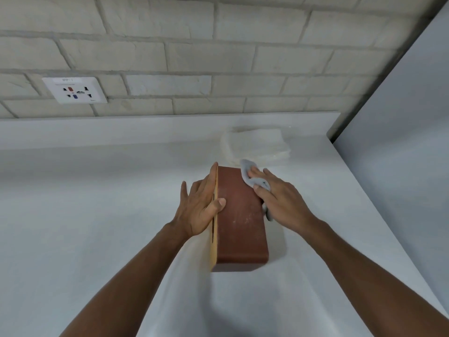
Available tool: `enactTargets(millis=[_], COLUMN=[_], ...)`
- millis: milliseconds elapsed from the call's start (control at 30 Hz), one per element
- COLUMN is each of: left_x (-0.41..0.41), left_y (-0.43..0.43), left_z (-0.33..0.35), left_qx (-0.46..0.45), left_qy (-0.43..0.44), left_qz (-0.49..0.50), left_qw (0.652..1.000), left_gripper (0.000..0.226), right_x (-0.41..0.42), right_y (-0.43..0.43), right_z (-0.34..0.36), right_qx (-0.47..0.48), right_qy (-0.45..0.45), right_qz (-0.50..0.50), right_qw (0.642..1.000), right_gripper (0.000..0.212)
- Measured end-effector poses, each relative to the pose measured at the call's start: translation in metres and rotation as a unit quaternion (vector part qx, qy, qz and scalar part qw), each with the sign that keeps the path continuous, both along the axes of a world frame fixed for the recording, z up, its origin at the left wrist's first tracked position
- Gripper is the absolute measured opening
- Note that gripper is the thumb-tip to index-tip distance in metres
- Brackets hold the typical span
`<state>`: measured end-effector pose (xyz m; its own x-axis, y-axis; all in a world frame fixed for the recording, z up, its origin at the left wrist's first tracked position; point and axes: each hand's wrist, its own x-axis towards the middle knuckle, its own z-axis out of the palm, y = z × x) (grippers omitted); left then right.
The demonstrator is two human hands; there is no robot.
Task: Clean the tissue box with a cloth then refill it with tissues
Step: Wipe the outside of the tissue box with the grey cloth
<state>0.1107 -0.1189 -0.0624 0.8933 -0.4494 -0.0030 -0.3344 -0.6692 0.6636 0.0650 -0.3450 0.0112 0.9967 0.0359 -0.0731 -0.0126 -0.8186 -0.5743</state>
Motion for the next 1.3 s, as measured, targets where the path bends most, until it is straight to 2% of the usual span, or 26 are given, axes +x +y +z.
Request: enactTargets(millis=[233,367,633,833,967,1067,1133,1300], left_x=[-0.001,0.001,0.002,0.002,0.001,0.001,0.000,0.001], left_y=[0.000,0.000,0.001,-0.001,-0.002,-0.001,-0.002,-0.003], left_z=[0.001,-0.001,-0.002,-0.003,-0.003,-0.001,-0.002,-0.006], left_qx=[0.009,-0.005,0.004,-0.001,-0.007,-0.001,-0.005,-0.019], left_qy=[0.007,0.014,0.011,0.004,0.011,0.010,0.011,0.010], left_qz=[0.004,-0.004,-0.003,0.001,0.004,0.002,0.003,-0.001], left_qw=[1.000,1.000,1.000,1.000,1.000,1.000,1.000,1.000], left_gripper=[0.086,0.086,0.086,0.090,0.088,0.089,0.089,0.090], right_x=[-0.051,-0.046,0.005,-0.027,0.006,0.007,-0.006,-0.003], right_y=[0.006,0.008,0.018,0.016,0.014,0.022,0.028,0.038], right_z=[0.007,0.006,0.015,0.020,0.023,0.025,0.025,0.027], right_qx=[-0.034,-0.033,-0.007,-0.033,-0.006,-0.072,-0.145,-0.180], right_qy=[-0.043,-0.036,-0.013,-0.012,0.009,-0.025,-0.044,-0.059], right_qz=[0.078,0.059,-0.014,0.034,-0.022,0.028,0.091,0.168], right_qw=[0.995,0.997,1.000,0.999,1.000,0.997,0.984,0.967], right_gripper=[0.045,0.047,0.037,0.045,0.034,0.028,0.038,0.044])
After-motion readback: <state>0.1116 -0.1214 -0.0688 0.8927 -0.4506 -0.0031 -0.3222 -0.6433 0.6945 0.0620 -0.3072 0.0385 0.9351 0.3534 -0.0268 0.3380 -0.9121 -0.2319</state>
